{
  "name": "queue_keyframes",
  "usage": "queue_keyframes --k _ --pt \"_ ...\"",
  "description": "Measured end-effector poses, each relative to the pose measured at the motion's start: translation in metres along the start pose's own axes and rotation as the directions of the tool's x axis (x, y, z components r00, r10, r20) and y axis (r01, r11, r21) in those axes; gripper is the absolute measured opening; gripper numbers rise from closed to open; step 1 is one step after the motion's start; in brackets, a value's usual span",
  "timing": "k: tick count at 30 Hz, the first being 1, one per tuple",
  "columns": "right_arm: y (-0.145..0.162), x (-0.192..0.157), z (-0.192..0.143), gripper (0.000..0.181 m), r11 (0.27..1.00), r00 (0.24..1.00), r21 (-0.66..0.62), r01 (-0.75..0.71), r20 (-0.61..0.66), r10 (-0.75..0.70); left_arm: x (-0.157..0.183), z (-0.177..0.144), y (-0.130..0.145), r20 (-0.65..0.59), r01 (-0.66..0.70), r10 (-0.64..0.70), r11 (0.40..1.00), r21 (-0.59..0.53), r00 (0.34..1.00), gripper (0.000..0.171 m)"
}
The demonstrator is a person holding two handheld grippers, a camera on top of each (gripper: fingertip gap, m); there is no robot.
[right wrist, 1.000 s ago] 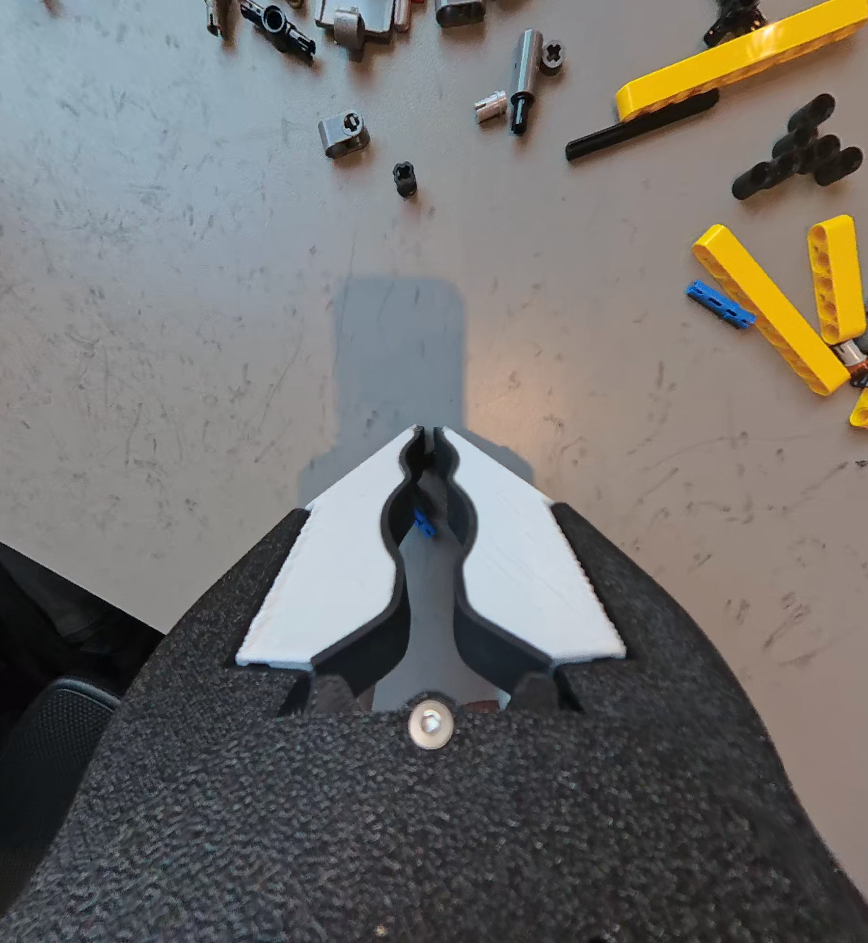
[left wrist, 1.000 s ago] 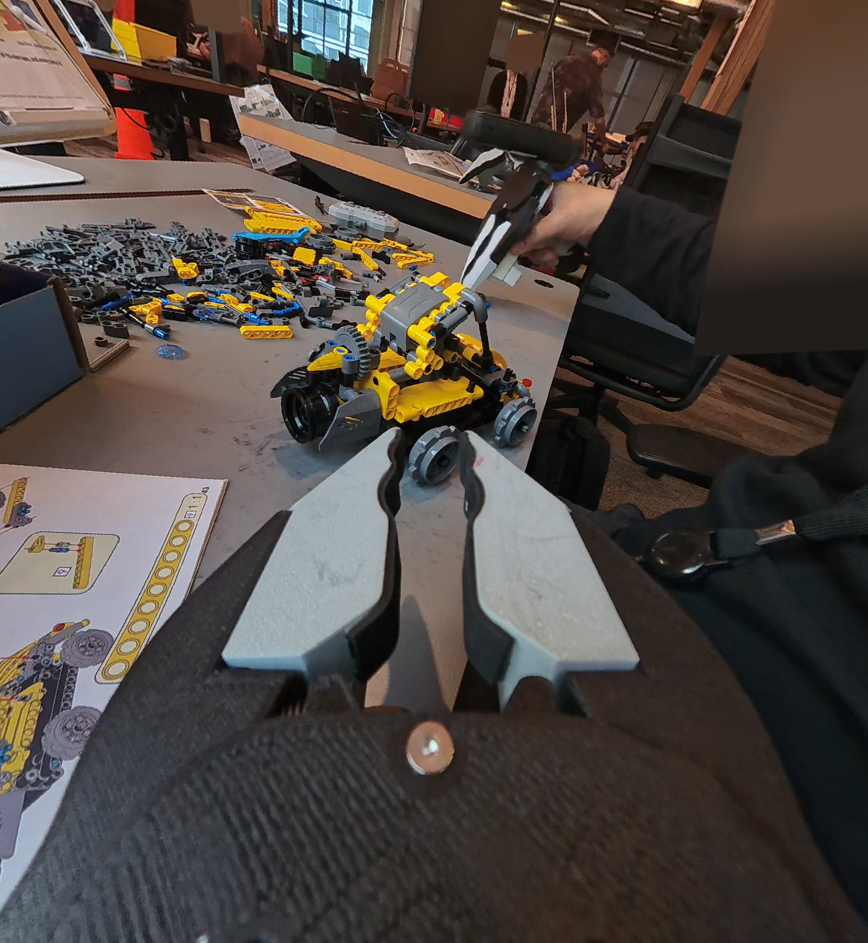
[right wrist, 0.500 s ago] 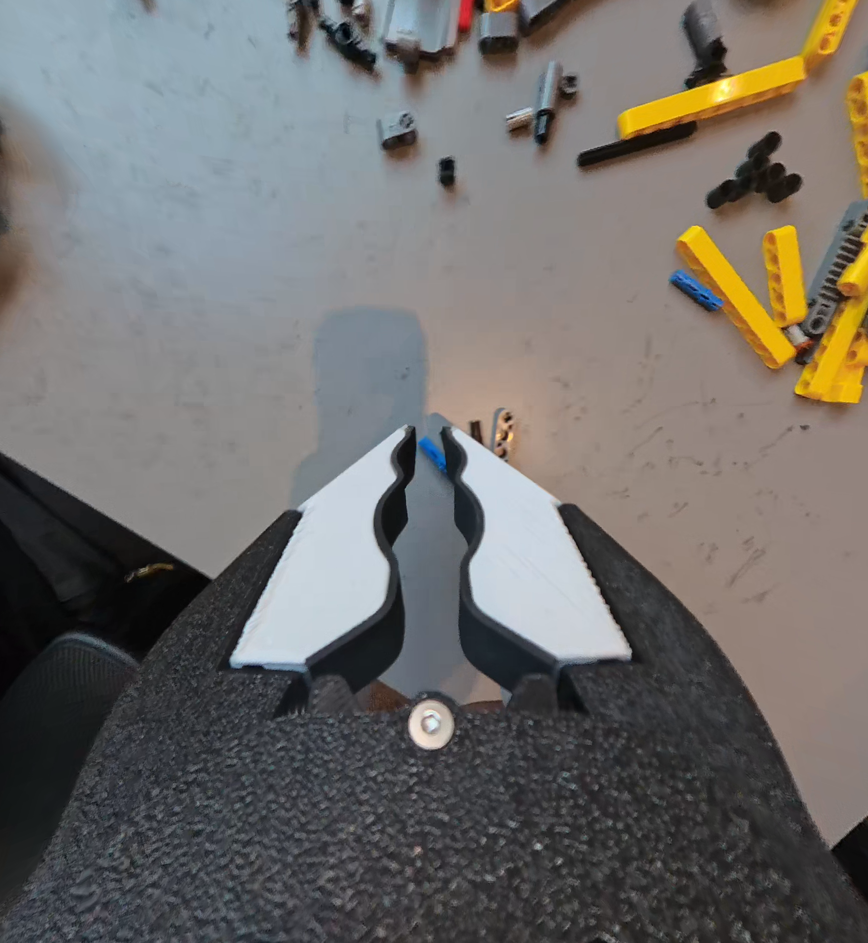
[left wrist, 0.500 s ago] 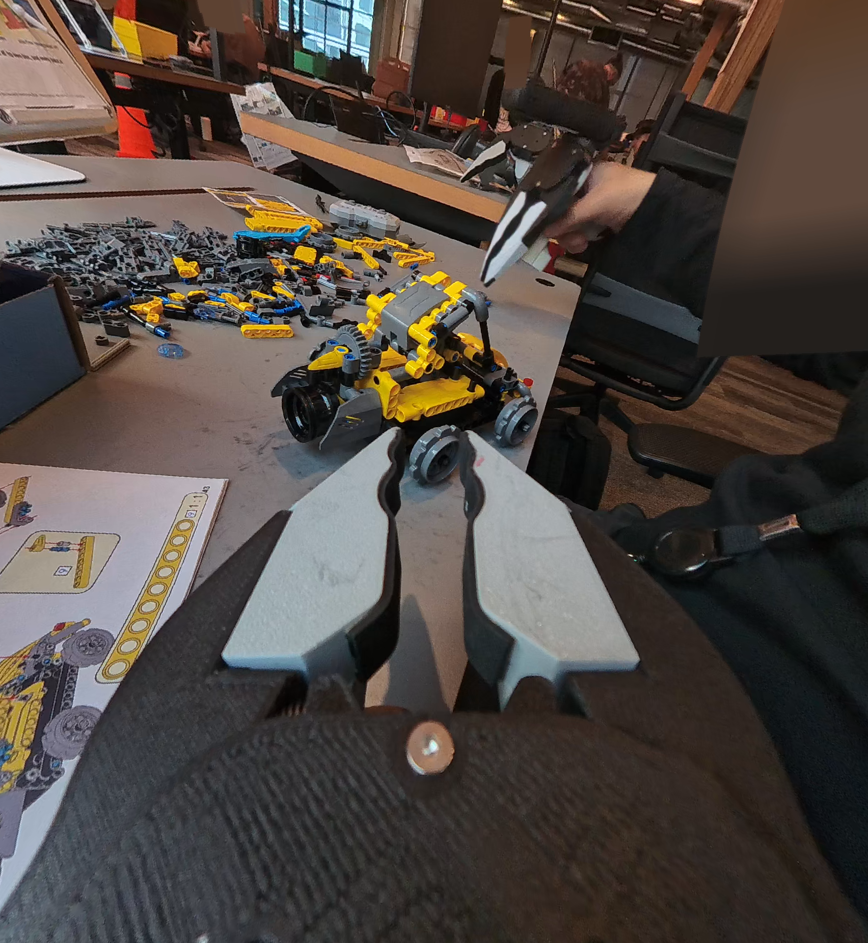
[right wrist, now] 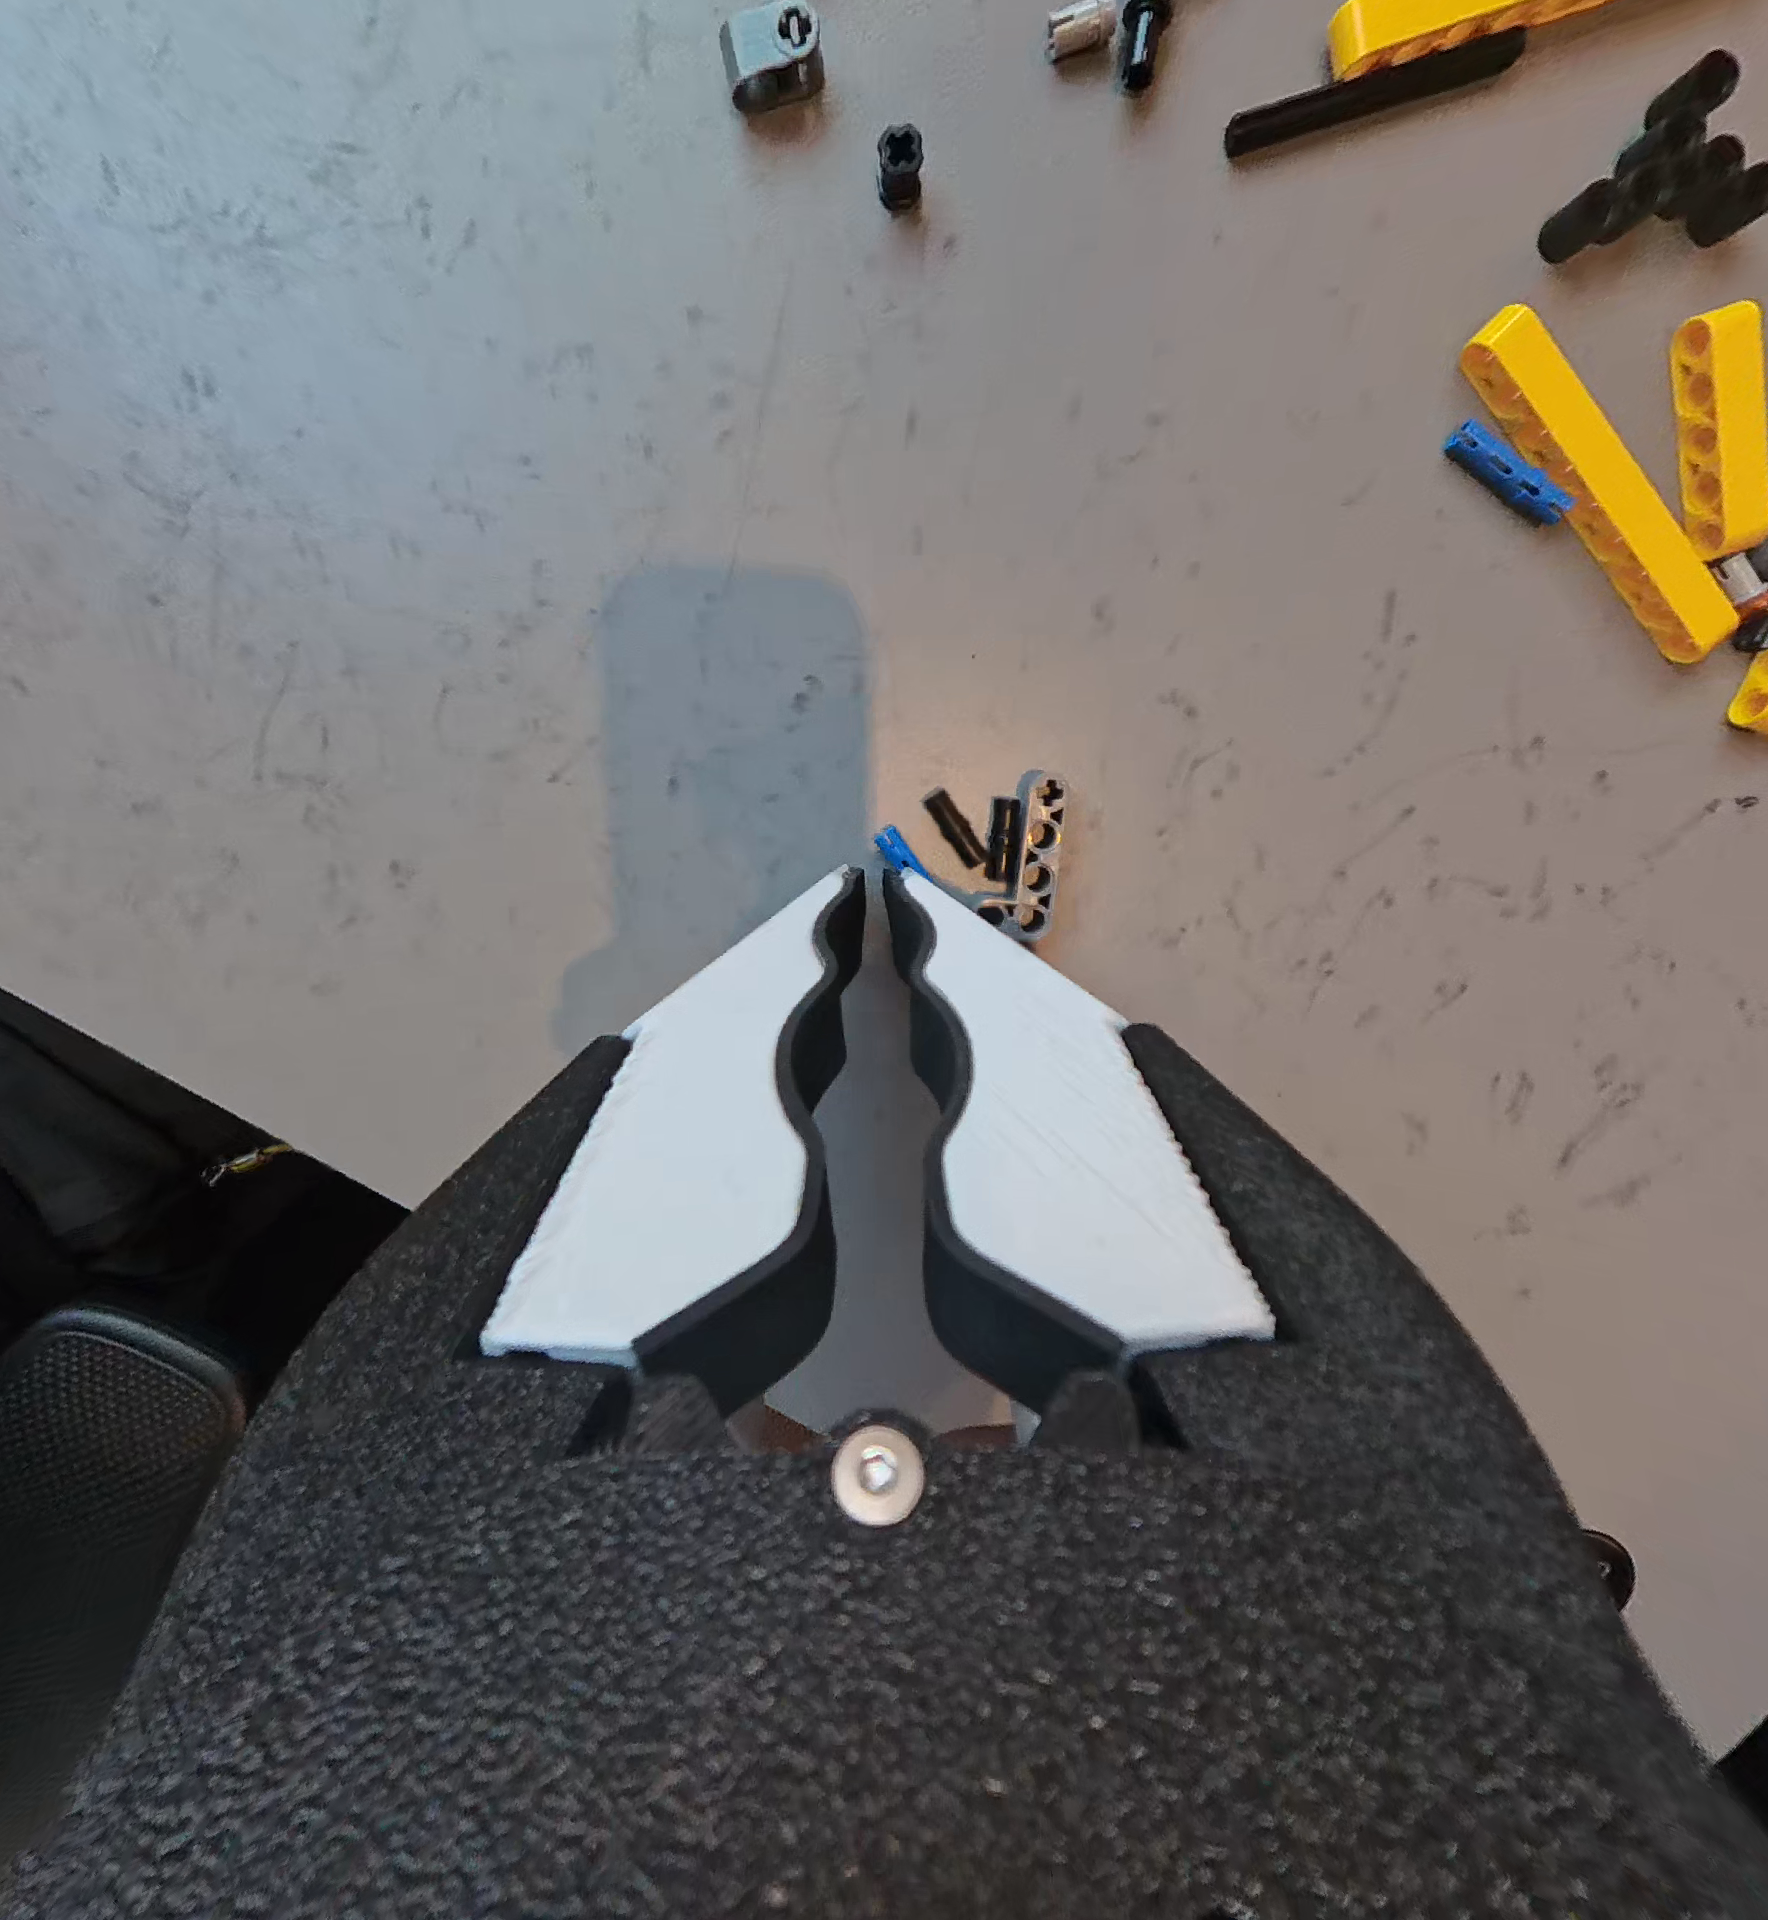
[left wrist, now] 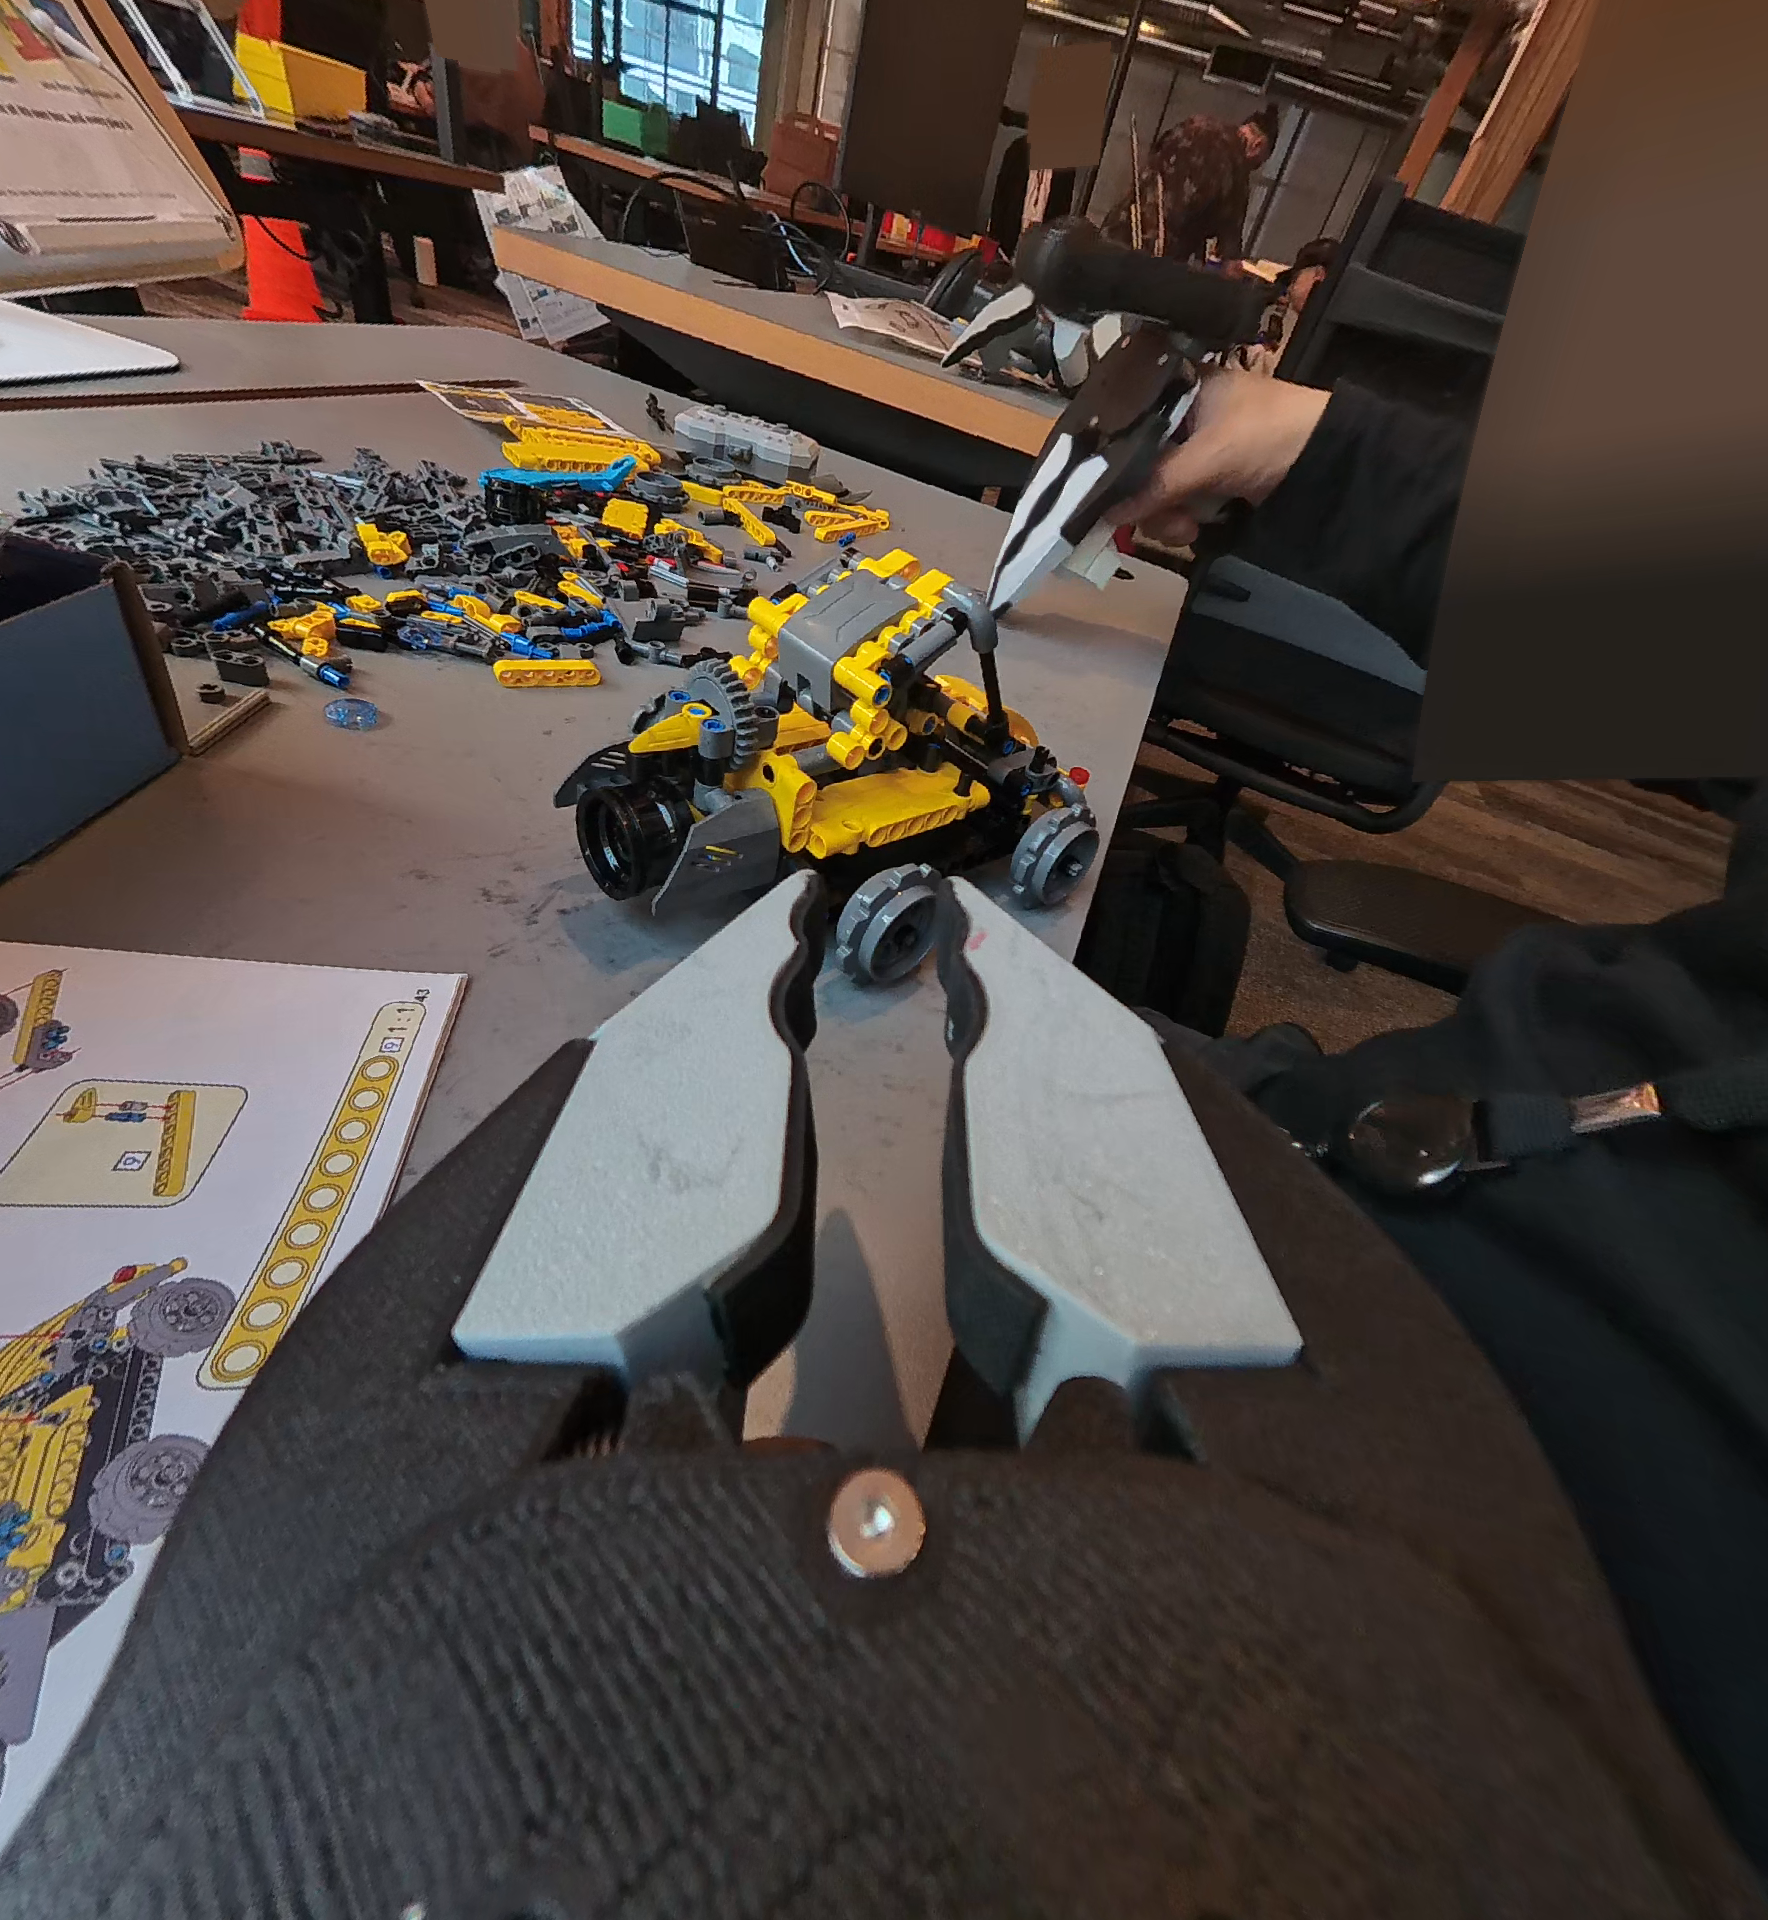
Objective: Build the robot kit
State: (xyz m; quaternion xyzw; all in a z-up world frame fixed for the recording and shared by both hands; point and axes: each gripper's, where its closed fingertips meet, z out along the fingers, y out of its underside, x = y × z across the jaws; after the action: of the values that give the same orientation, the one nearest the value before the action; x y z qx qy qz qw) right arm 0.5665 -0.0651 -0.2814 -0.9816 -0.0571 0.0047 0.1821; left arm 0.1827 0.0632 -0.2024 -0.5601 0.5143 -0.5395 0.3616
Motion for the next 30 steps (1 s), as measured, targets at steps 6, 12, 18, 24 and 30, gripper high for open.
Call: queue_keyframes --k 6,12,18,24,30 --pt "-0.057 -0.033 -0.019 0.007 0.963 1.0 0.269 0.004 0.021 -0.01 0.002 -0.002 -0.003 0.006 -0.032 0.032 0.999 0.027 0.999 0.017" --pt "-0.12 -0.072 -0.015 0.013 0.823 1.0 0.568 0.023 -0.014 -0.018 0.003 -0.003 -0.003 0.006 -0.036 0.036 0.999 0.033 0.999 0.017" --pt "-0.133 -0.069 -0.02 0.012 0.656 0.997 0.755 -0.018 -0.037 0.07 0.005 -0.002 -0.001 0.003 -0.059 0.059 0.998 0.023 0.998 0.017" --pt "-0.131 -0.07 -0.032 0.012 0.578 0.998 0.815 -0.039 0.006 0.059 0.005 -0.002 -0.001 0.001 -0.055 0.055 0.998 0.021 0.998 0.018" --pt "-0.129 -0.062 -0.052 0.011 0.481 0.989 0.876 0.021 -0.088 0.117 0.005 -0.002 -0.001 0.0 -0.051 0.051 0.998 0.021 0.999 0.017"
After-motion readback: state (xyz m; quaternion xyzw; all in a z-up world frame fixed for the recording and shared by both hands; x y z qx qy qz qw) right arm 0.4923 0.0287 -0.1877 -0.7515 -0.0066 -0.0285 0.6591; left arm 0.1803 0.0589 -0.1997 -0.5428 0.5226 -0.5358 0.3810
